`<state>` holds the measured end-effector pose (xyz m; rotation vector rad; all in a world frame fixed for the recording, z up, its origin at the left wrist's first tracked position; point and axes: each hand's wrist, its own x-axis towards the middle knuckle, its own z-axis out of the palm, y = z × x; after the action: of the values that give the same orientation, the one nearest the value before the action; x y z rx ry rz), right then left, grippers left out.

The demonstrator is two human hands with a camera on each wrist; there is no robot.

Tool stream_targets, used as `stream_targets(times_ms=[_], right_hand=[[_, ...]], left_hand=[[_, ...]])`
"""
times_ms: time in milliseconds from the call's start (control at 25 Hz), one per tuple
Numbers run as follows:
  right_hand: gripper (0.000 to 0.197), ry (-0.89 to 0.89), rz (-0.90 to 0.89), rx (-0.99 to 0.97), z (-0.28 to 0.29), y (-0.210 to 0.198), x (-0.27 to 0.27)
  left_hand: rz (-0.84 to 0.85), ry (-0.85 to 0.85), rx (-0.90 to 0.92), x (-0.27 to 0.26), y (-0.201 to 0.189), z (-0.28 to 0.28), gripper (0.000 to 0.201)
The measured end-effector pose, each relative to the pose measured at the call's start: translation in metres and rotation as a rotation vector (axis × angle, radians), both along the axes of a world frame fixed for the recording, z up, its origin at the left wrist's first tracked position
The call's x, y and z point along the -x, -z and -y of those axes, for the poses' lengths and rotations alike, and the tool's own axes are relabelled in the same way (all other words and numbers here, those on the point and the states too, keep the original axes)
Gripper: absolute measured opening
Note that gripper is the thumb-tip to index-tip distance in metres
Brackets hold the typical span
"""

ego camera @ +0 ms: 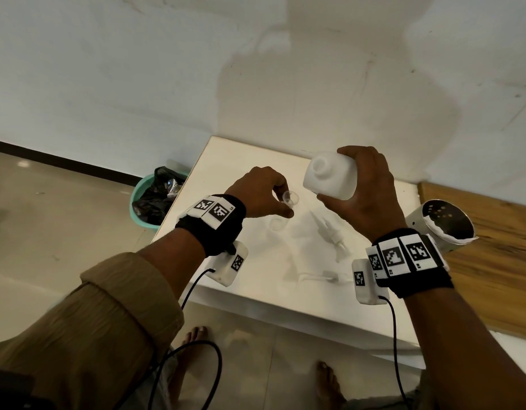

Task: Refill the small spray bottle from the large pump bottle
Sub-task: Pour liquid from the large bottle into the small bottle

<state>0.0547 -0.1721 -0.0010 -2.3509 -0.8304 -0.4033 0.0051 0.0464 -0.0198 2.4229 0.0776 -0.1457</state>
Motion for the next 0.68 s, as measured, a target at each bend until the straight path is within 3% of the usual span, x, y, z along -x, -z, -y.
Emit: stream_targets(times_ms=[400, 680], right_hand=[[0.067, 0.049, 0.165, 0.133, -0.0012, 0.0008, -0.0002], [0.067, 0.031, 0.167, 0.175, -0.0028, 0.0022, 0.0003]], left_hand=[[0.013, -0.002, 0.016, 0.0001, -0.0016, 0.0006, 0.032], [0.020, 0.005, 0.046, 0.0011, -0.0045, 0.0035, 0.031]])
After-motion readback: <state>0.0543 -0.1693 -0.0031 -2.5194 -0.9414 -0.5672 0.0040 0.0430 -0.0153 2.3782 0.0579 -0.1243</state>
